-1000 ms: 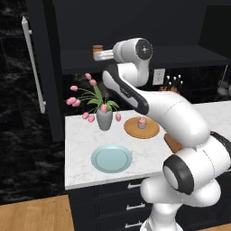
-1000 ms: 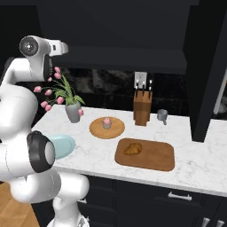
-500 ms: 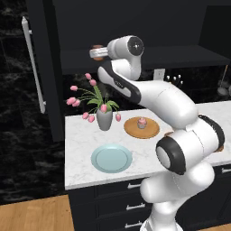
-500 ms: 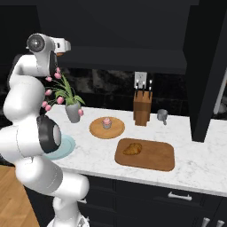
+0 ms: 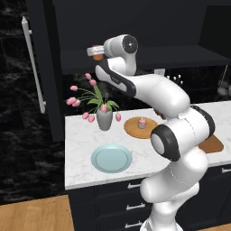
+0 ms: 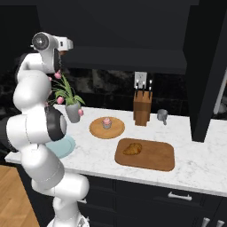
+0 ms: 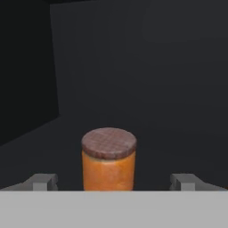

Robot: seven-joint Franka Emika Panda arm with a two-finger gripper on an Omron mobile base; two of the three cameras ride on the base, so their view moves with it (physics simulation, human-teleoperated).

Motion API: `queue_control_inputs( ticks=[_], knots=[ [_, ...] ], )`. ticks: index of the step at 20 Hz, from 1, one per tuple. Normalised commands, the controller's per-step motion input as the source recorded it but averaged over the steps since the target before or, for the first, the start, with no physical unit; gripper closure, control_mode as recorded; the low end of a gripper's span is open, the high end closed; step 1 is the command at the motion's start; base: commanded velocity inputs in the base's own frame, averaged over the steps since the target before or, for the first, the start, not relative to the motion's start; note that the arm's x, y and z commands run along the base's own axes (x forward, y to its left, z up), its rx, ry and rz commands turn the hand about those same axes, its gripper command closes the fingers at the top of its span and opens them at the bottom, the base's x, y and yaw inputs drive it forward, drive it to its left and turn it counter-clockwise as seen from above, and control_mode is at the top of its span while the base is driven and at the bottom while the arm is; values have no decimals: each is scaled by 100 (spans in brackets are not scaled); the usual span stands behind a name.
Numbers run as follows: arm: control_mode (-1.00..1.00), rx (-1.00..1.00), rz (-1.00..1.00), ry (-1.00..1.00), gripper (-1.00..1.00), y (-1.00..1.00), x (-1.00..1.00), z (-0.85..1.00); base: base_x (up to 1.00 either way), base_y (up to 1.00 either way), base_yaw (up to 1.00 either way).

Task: From the different types of pastries on the counter, select a croissant and place it on the cutting board. Then retrieve a jar of jam from the cabinet and place it alongside the croissant on the cutting board.

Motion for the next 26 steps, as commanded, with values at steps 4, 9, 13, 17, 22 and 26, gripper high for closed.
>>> queue_control_inputs(
  ticks=[4, 9, 13, 17, 22, 26],
  knots=[
    [-100, 0, 0, 0, -100, 0, 12, -17, 0, 0, 0],
    [-100, 0, 0, 0, -100, 1, 3, -25, 0, 0, 0],
    [-100, 0, 0, 0, -100, 6, 21, -4, 0, 0, 0],
    [-100, 0, 0, 0, -100, 10, 25, -3, 0, 0, 0],
    [-100, 0, 0, 0, -100, 17, 20, -1, 0, 0, 0],
    [-100, 0, 0, 0, -100, 9, 20, 0, 0, 0, 0]
  ],
)
